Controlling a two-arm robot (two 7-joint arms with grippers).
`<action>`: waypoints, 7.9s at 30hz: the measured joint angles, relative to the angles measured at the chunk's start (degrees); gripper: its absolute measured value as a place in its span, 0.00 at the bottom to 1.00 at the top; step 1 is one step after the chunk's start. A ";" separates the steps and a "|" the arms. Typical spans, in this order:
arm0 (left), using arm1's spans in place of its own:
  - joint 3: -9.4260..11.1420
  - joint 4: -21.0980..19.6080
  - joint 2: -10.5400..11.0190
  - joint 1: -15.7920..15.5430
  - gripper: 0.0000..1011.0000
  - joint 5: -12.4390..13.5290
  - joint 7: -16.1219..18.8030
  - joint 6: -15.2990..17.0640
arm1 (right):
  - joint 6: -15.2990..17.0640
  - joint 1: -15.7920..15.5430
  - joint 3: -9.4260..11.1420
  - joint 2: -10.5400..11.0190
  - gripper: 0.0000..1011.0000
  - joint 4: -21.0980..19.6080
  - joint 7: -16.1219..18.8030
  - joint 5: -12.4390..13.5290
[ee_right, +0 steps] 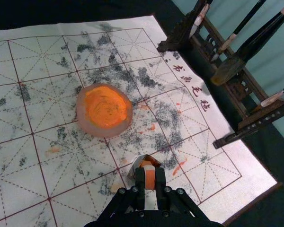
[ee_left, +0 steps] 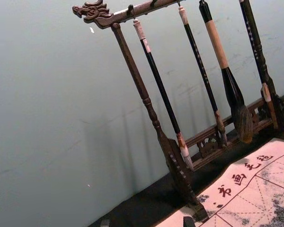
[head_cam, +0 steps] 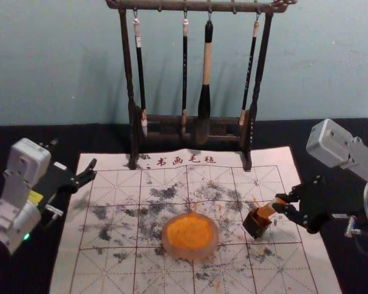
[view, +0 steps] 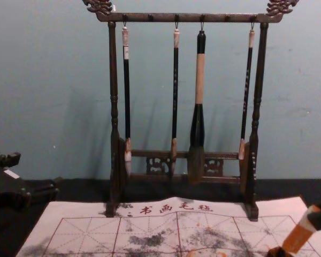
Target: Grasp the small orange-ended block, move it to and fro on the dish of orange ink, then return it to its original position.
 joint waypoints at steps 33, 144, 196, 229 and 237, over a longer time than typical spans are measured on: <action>0.00 0.00 0.00 0.00 0.99 0.00 0.00 0.00 | 0.59 2.37 -2.13 -3.67 0.11 6.62 1.89 -1.48; 0.00 0.00 0.00 0.00 0.99 0.00 0.00 0.00 | 0.63 5.38 -5.71 -5.89 0.99 9.78 3.64 -3.34; 0.00 0.00 0.00 0.00 0.99 0.00 0.00 0.00 | -23.56 -20.97 12.35 -19.32 0.99 12.76 -44.47 -17.07; 0.00 0.00 0.00 0.00 0.99 0.00 0.00 0.00 | -23.38 -20.89 12.24 -18.97 0.99 12.26 -44.32 -16.87; 0.00 0.00 0.00 0.00 0.99 0.00 0.00 0.00 | -23.38 -20.89 12.24 -18.97 0.99 12.25 -44.33 -16.84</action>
